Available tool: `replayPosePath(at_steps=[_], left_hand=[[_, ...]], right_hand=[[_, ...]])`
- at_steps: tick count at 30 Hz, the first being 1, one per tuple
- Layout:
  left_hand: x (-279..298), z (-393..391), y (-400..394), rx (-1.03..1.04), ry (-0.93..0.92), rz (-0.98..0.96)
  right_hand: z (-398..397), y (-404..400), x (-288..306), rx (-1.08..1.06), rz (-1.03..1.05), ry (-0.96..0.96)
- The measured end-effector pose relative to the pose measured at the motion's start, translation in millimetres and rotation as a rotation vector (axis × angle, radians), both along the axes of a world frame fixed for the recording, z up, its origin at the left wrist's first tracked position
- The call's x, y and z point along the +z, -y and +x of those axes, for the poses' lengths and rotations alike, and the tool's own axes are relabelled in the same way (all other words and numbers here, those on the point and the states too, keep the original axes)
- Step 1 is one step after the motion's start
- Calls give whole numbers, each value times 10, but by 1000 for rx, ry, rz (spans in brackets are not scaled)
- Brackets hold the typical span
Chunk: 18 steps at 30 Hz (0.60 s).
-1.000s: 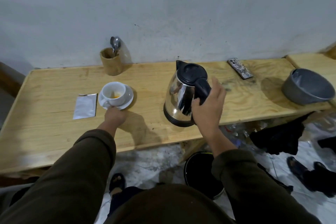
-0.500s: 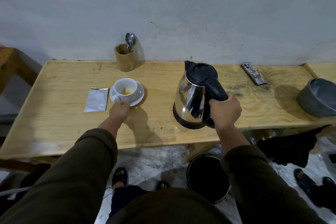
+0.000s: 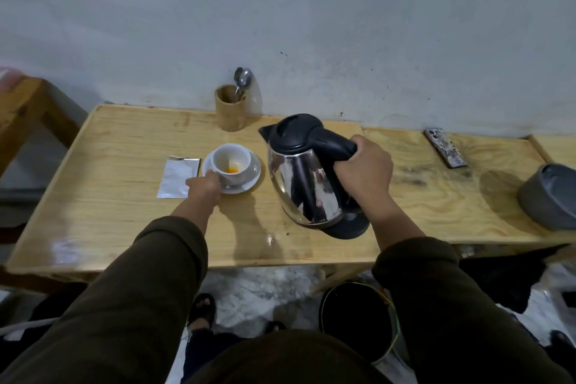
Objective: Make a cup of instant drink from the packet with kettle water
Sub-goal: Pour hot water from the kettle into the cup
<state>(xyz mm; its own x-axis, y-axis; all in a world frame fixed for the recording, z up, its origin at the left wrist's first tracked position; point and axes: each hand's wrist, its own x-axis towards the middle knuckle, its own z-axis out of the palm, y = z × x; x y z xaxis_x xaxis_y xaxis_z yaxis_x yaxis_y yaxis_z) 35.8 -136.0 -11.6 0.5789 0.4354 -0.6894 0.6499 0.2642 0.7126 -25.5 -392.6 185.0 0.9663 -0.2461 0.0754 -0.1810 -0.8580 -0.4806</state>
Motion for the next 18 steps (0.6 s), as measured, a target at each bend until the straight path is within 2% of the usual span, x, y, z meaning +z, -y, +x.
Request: replayPosePath(at_steps=[2, 6, 12, 18], left_hand=[[-24, 2, -65, -50, -26, -45], [276, -118, 8, -99, -32, -92], [206, -61, -31, -143, -75, -73], [171, -56, -29, -158, -43, -104]], right_hand=[[56, -116, 36, 49, -53, -43], [149, -292, 75, 114, -148, -94], [227, -445, 147, 163, -213, -123], [325, -540, 206, 189, -265, -164]])
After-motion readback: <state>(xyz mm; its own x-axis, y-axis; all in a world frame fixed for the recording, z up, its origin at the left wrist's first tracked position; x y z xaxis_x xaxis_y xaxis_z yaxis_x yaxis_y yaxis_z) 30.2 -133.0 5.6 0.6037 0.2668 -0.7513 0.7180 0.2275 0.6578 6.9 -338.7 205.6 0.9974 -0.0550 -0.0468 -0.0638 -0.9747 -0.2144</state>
